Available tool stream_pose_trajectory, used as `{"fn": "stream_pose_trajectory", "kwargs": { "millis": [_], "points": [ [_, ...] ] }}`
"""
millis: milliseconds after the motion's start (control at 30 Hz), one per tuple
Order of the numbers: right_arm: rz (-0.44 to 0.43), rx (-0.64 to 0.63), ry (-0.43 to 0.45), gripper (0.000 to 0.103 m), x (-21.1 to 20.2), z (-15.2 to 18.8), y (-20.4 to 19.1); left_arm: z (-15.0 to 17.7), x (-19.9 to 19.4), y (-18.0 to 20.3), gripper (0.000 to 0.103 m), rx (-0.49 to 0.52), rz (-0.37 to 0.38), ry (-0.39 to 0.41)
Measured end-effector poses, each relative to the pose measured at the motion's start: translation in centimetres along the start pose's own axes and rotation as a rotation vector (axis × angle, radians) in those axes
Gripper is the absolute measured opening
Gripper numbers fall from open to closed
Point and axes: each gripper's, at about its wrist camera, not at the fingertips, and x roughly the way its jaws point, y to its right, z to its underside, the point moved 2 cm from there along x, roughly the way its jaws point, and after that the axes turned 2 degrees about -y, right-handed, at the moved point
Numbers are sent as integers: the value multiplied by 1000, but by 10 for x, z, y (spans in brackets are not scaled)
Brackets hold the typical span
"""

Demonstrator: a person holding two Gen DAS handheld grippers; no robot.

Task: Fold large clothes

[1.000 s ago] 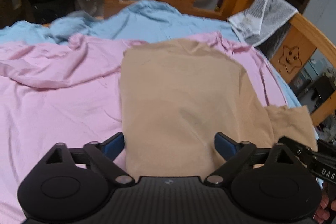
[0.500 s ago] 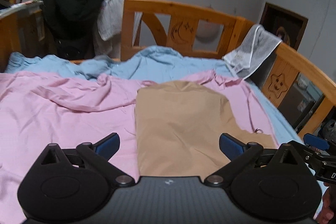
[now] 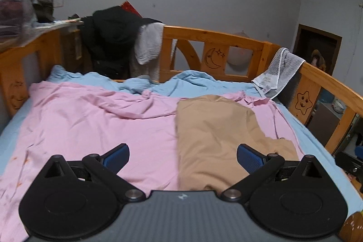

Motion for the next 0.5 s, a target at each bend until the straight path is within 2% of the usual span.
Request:
{"fn": "stream_pose_trajectory", "kwargs": {
  "millis": [233, 367, 500],
  "points": [
    [32, -20, -5, 102, -42, 34, -12, 43, -28, -8, 102, 47, -32, -6],
    [63, -14, -24, 102, -57, 54, -15, 68, -35, -12, 102, 47, -37, -44],
    [83, -51, -39, 102, -68, 70, -17, 87, -42, -12, 102, 81, -44, -38]
  ]
}}
